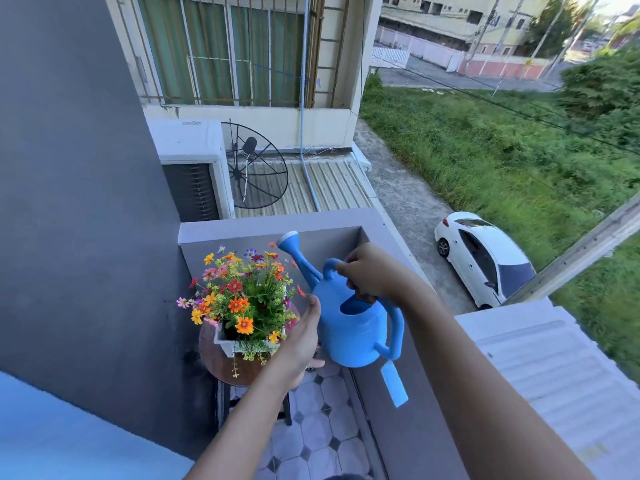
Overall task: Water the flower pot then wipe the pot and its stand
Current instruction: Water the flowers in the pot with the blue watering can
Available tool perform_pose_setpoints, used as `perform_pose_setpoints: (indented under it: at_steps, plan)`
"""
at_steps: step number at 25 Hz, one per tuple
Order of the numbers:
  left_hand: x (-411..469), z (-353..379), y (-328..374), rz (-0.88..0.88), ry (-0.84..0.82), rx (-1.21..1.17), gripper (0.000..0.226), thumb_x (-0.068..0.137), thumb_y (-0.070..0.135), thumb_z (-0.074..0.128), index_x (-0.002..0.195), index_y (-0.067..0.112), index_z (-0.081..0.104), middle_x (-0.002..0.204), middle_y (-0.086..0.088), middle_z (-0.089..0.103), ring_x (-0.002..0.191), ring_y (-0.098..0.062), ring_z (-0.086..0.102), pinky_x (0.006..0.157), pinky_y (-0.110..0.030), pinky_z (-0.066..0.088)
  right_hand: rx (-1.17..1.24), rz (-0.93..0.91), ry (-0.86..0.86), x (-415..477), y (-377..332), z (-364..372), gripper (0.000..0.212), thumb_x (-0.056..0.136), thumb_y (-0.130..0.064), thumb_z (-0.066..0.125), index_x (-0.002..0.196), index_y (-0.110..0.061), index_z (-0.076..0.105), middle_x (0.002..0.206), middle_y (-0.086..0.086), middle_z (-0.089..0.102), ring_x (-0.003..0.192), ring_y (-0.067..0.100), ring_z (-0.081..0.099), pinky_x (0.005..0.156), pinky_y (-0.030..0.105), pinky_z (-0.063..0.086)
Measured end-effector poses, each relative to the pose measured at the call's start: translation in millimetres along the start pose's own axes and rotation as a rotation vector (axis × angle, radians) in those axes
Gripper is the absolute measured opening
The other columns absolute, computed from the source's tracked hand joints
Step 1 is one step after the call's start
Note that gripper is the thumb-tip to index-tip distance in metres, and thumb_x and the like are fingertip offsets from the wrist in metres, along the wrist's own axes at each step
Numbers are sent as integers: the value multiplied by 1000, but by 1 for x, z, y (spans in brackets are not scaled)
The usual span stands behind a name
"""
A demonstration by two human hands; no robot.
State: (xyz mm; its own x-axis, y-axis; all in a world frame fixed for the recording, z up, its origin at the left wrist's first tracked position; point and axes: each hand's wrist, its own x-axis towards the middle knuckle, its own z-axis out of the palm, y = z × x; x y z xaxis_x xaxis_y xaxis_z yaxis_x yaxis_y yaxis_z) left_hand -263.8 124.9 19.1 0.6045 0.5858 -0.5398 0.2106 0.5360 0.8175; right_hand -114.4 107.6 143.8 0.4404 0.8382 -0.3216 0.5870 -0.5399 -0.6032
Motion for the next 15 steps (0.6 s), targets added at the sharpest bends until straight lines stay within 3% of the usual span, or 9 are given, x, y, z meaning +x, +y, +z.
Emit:
perform_pose_setpoints:
  at_steps: [2, 6, 10, 15]
  plan:
    - [8, 11, -1, -32, -27, 62, 98, 61, 95, 33, 145, 45, 37, 153, 2, 42, 133, -31, 47, 96, -56, 48, 120, 66, 43, -9, 26, -2, 37, 96, -20, 52, 85, 13, 63, 67, 23, 64, 47, 24, 50, 48, 31, 46]
    - [19, 40, -1, -42, -81, 131, 76, 82, 79, 33, 147, 40, 36, 154, 8, 38, 140, -25, 37, 104, -59, 41, 444, 190, 147, -36, 68, -6, 26, 100, -18, 50, 87, 1, 61, 67, 13, 53, 46, 19, 43, 46, 29, 39]
    - [29, 74, -2, 16, -174, 174, 57, 90, 66, 42, 137, 35, 49, 135, 13, 57, 121, -10, 53, 105, -45, 41, 778, 261, 326, -62, 98, -5, 24, 104, -14, 46, 89, 0, 58, 69, 10, 50, 47, 17, 40, 45, 27, 33]
    - [53, 130, -13, 96, -329, 327, 59, 85, 67, 51, 135, 36, 52, 132, 17, 61, 121, -1, 54, 109, -36, 38, 1108, 301, 702, -87, 141, -5, 25, 107, -14, 42, 91, -6, 59, 74, 6, 50, 48, 13, 42, 45, 26, 39]
